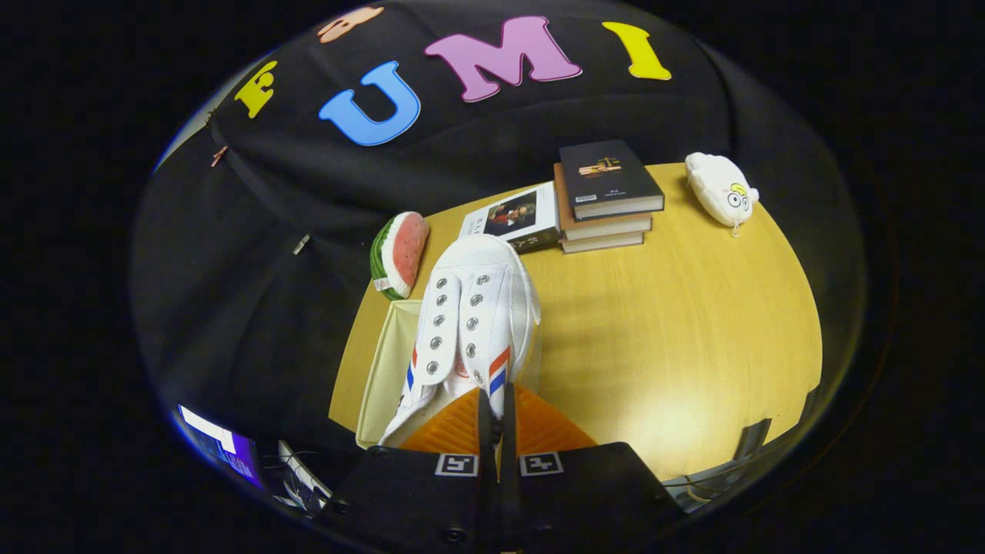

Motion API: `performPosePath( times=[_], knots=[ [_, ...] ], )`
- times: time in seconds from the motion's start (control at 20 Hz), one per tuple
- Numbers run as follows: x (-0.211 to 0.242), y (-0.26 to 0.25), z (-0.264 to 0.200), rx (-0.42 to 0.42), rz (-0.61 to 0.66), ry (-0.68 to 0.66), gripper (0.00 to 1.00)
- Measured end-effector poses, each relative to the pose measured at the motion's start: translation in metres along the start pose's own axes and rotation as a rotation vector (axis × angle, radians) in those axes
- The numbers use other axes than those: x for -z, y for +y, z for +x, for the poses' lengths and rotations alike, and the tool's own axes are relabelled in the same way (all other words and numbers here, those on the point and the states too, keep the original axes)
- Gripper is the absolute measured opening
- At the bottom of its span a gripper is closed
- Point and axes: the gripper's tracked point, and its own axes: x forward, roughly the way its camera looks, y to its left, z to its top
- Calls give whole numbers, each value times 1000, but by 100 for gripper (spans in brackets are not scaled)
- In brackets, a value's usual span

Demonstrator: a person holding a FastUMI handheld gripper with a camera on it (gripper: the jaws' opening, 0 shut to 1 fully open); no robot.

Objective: Open the storage box then place both shoes into the box .Put the left shoe in first, then the right shoe, with the right side of both shoes facing outward in a uniform manner.

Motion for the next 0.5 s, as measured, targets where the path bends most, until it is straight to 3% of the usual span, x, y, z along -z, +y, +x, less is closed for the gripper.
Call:
performPosePath(
  times=[0.35, 0.5],
  knots=[
    [47, 23, 51, 91, -7, 141, 5],
    [60, 13, 62, 173, -22, 168, 5]
  ],
)
